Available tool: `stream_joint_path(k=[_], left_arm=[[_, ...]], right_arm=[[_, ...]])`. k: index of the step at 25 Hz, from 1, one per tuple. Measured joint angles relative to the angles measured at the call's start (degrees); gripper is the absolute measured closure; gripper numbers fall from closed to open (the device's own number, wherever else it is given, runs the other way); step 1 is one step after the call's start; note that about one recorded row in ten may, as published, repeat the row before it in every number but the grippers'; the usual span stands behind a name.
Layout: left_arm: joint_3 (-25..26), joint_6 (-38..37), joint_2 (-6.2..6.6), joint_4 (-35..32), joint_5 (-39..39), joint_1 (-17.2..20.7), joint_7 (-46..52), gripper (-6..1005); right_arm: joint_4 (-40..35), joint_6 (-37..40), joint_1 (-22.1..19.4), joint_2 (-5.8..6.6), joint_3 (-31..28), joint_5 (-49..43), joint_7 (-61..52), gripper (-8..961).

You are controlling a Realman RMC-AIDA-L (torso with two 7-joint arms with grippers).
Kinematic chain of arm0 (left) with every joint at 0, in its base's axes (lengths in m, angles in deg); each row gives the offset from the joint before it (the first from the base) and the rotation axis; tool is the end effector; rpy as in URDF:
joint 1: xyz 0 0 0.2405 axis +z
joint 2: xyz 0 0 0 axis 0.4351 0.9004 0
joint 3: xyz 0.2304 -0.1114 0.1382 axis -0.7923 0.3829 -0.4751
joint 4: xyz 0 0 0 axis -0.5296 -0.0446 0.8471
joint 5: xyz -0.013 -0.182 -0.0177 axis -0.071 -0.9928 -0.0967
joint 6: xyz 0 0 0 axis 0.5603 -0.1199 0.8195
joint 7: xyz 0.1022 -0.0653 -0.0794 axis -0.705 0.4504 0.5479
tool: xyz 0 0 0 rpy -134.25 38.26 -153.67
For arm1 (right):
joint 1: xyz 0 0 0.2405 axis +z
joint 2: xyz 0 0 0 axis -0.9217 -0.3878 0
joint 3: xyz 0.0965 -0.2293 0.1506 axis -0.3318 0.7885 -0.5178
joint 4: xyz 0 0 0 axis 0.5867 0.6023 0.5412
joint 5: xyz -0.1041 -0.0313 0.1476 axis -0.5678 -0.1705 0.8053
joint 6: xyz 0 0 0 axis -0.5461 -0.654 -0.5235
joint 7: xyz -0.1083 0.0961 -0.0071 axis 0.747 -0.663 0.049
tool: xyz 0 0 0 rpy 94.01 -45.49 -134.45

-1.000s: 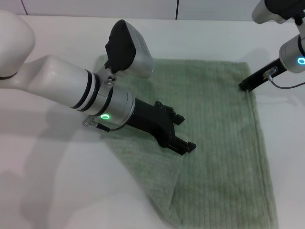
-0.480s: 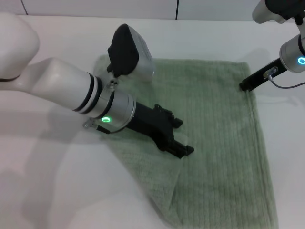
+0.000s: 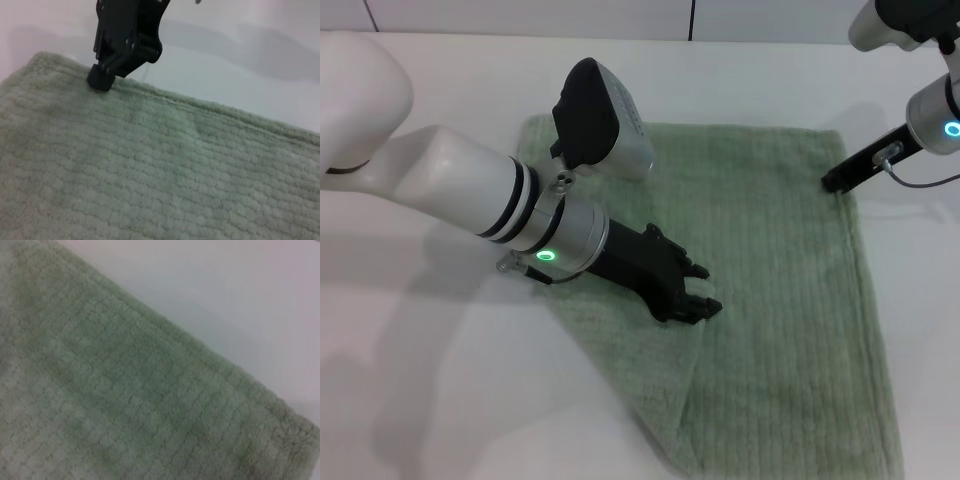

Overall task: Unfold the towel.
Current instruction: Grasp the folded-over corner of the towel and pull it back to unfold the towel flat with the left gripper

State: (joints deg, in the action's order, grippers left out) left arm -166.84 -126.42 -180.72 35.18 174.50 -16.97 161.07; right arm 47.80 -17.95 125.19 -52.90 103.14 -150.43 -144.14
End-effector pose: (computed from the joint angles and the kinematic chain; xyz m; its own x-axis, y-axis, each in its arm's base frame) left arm -0.2014 0.3473 -0.1196 0.9632 0.2687 -0.0027 0.2682 -0.9618 -0.0544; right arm 0.2454 0.4485 -0.0269 0.6937 -0.7141 0.0938 -0.5785 -0.6300 -0.5181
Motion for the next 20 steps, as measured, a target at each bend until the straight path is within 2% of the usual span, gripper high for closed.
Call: stream_joint_path(k=[12,16,19,20], left_arm=[[0.7,-1.7,0.21,-0.3,-0.2,0.0,0.3,882],[1.5,-3.4,0.41,-0.5,-0.2,0.0,0.4,913],[6.7,-9.4,1.04,-1.3,0.3,0.0,0.0,931],[6.7,-9.4,1.04,-1.3,0.3,0.0,0.0,933]], right_arm=[[0.0,-0.1,-0.1,0.00,0.1,-0.1,0.0,877],[0.0,-0.2,0.0,0.00,0.1,-0.2,0.0,876],[0.0,-0.2,0.0,0.00,0.3,-0.2,0.0,875],[0.0,-0.2,0.0,0.00,0.3,-0.2,0.0,874]])
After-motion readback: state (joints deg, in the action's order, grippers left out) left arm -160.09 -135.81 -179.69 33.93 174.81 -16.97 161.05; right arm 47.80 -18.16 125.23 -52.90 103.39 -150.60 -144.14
